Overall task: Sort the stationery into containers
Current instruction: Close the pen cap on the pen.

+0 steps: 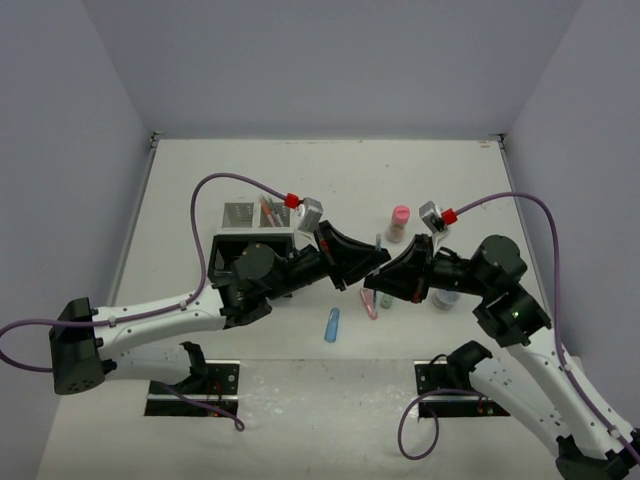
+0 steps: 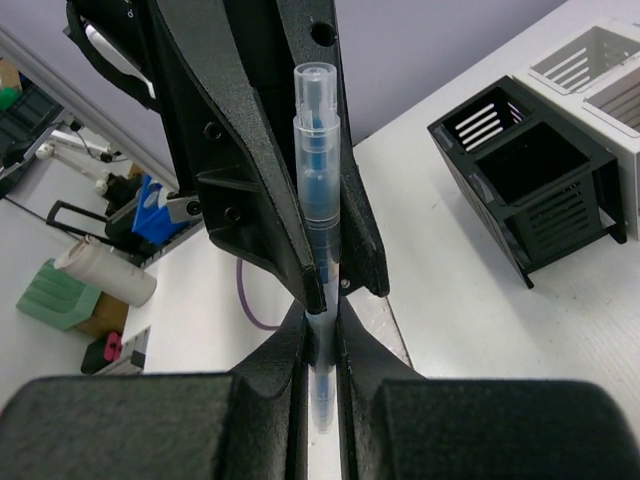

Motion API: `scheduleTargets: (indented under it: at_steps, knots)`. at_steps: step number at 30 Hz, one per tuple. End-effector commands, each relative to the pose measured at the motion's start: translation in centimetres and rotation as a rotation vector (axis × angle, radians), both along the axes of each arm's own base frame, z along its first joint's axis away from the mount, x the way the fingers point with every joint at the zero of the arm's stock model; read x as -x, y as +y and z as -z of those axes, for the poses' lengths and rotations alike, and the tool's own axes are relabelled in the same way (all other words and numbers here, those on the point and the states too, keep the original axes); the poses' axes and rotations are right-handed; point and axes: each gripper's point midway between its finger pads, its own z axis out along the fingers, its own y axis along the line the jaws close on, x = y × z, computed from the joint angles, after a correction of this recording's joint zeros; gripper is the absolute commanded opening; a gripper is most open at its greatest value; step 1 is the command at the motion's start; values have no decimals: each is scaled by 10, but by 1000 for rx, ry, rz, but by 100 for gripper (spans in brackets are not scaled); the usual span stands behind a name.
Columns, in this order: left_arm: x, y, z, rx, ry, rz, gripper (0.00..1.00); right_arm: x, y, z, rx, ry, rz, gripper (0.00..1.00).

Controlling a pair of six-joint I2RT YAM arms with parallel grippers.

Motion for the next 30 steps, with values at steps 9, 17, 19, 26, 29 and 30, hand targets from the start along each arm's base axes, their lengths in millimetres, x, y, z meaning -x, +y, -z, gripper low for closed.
scheduleTargets:
  at_steps: [9,17,19,26,29,30]
  knots:
    - [-30,23,-34,-44,-92,-214,62,0,3,10,10,1,-14,0]
    - [-31,23,-41,-52,-102,-223,46,2,8,11,25,-7,-31,0]
    - [-29,20,-38,-59,-97,-204,45,0,8,11,28,-11,-22,0]
    - [-12,8,-33,-64,-103,-92,26,-4,7,5,35,-27,-1,0]
    - [0,4,-32,-65,-117,-22,20,-5,7,2,38,-32,11,0]
    - [1,3,-32,-67,-115,-14,17,-6,6,0,37,-39,14,0]
